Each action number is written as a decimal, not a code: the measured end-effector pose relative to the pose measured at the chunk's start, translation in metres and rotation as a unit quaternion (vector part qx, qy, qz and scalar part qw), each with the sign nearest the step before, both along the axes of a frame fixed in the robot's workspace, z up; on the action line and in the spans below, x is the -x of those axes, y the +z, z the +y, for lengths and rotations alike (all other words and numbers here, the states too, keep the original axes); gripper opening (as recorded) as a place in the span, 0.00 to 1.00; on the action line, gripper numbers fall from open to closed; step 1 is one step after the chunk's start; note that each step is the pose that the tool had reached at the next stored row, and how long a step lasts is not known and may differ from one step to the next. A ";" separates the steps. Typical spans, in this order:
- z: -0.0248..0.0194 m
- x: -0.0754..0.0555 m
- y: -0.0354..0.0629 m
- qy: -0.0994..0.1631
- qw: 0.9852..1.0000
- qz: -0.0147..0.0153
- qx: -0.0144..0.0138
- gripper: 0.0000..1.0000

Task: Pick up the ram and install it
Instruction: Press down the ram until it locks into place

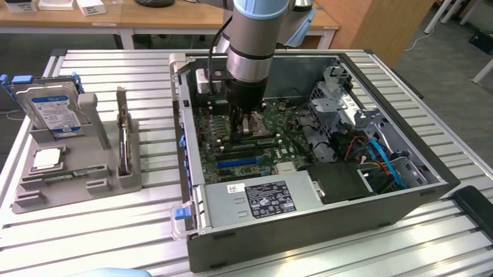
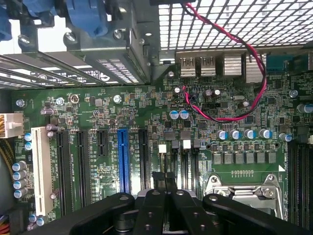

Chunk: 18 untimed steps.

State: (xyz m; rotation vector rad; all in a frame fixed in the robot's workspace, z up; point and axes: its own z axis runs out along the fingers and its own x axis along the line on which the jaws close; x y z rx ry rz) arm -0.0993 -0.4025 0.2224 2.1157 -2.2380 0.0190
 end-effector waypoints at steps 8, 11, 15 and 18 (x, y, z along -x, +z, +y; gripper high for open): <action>-0.0004 0.000 0.0031 0.000 1.000 0.000 -0.006 0.10; -0.0006 0.000 0.0058 0.000 1.000 0.000 -0.009 0.10; -0.0009 -0.001 0.0092 0.000 1.000 0.001 -0.014 0.10; -0.0011 -0.003 0.0121 0.000 1.000 0.001 -0.020 0.10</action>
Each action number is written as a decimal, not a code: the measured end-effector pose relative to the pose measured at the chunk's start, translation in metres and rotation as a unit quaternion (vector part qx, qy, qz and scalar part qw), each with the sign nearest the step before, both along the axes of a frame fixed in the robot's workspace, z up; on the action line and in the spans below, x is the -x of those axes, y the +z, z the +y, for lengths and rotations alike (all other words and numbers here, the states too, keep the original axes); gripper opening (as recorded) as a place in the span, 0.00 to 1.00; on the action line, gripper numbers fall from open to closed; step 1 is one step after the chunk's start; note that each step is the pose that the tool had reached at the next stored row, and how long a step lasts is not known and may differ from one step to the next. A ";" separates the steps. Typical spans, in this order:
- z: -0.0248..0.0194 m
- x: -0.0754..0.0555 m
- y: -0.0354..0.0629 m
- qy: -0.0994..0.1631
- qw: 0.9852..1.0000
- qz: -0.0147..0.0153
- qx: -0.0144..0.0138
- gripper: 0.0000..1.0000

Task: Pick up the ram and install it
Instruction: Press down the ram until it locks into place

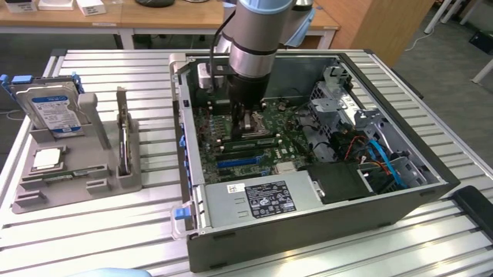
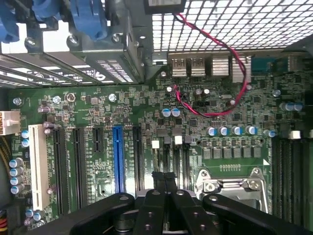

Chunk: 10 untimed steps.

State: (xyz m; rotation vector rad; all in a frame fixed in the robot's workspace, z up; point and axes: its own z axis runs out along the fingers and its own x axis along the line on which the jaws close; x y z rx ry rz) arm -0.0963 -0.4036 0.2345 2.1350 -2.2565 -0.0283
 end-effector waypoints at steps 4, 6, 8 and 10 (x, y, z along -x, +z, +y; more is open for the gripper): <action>-0.0001 -0.004 0.0038 0.000 1.000 0.000 -0.010 0.10; -0.0002 -0.006 0.0058 0.000 1.000 0.000 -0.015 0.10; -0.0003 -0.009 0.0078 0.000 1.000 0.000 -0.020 0.10; -0.0003 -0.012 0.0096 0.000 1.000 0.000 -0.026 0.10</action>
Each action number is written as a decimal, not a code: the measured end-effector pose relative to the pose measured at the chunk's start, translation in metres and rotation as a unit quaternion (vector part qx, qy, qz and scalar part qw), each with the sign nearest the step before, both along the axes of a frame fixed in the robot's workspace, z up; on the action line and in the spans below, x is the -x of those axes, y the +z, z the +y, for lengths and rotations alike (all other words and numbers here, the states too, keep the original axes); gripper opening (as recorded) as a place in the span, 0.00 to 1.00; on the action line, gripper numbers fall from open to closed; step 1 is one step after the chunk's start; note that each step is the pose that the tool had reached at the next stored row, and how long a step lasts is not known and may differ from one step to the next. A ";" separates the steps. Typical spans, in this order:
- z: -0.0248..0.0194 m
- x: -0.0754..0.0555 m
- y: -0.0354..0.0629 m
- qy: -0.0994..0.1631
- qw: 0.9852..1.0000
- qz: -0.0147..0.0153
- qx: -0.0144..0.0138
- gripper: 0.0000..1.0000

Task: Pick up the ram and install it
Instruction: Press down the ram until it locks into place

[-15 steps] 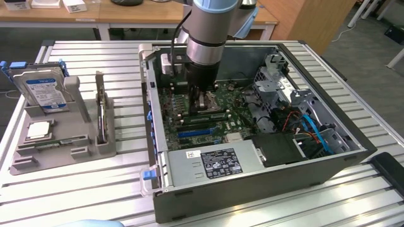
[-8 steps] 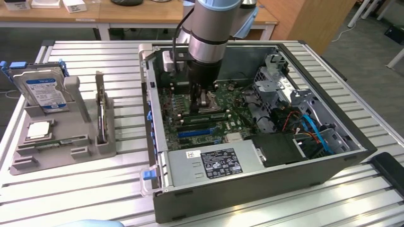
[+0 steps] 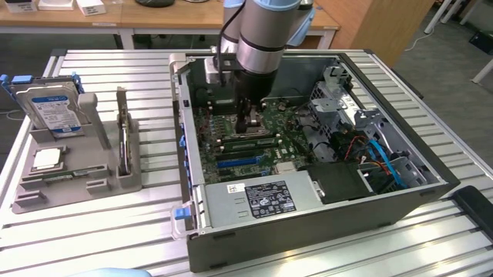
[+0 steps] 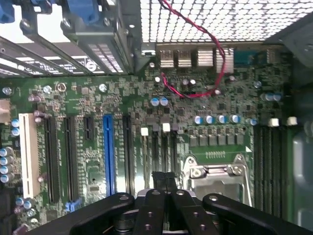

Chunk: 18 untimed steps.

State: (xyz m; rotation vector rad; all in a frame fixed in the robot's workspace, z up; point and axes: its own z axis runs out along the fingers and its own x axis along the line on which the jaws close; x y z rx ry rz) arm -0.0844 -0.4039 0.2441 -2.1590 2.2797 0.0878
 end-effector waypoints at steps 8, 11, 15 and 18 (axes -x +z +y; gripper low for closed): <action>-0.0002 -0.010 0.0089 0.000 1.000 0.003 -0.011 0.10; -0.0003 -0.014 0.0138 0.000 1.000 0.006 -0.011 0.10; -0.0005 -0.018 0.0215 0.000 1.000 0.010 -0.012 0.10; -0.0010 -0.021 0.0279 0.000 1.000 0.015 -0.012 0.10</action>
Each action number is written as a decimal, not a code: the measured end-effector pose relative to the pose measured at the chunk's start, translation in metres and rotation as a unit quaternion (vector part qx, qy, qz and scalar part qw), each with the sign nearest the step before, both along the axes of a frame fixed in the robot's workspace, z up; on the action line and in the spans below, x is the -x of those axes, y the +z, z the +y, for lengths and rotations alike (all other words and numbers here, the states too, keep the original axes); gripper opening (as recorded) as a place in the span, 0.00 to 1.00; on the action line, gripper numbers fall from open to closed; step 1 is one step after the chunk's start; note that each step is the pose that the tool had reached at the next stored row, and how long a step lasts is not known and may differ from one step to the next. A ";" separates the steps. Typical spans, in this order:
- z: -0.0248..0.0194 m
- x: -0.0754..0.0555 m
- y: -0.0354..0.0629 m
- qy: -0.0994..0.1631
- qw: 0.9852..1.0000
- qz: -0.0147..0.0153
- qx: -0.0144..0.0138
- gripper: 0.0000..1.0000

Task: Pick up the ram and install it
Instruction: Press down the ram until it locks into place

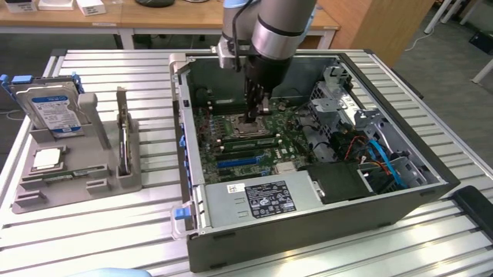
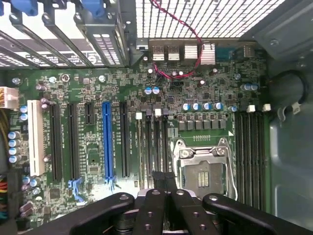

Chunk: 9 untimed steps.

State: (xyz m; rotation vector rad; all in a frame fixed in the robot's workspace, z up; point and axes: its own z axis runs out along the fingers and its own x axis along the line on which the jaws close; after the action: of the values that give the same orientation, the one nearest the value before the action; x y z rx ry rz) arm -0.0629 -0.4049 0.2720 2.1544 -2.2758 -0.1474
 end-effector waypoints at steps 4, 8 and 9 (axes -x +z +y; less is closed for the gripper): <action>-0.0007 -0.005 0.0061 0.000 1.000 0.004 0.000 0.10; -0.0017 -0.012 0.0095 0.000 1.000 0.007 0.000 0.10; -0.0021 -0.013 0.0104 0.000 1.000 0.007 0.000 0.10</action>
State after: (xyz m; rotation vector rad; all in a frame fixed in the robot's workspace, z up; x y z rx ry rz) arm -0.0494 -0.4070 0.2824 2.1470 -2.2690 -0.1626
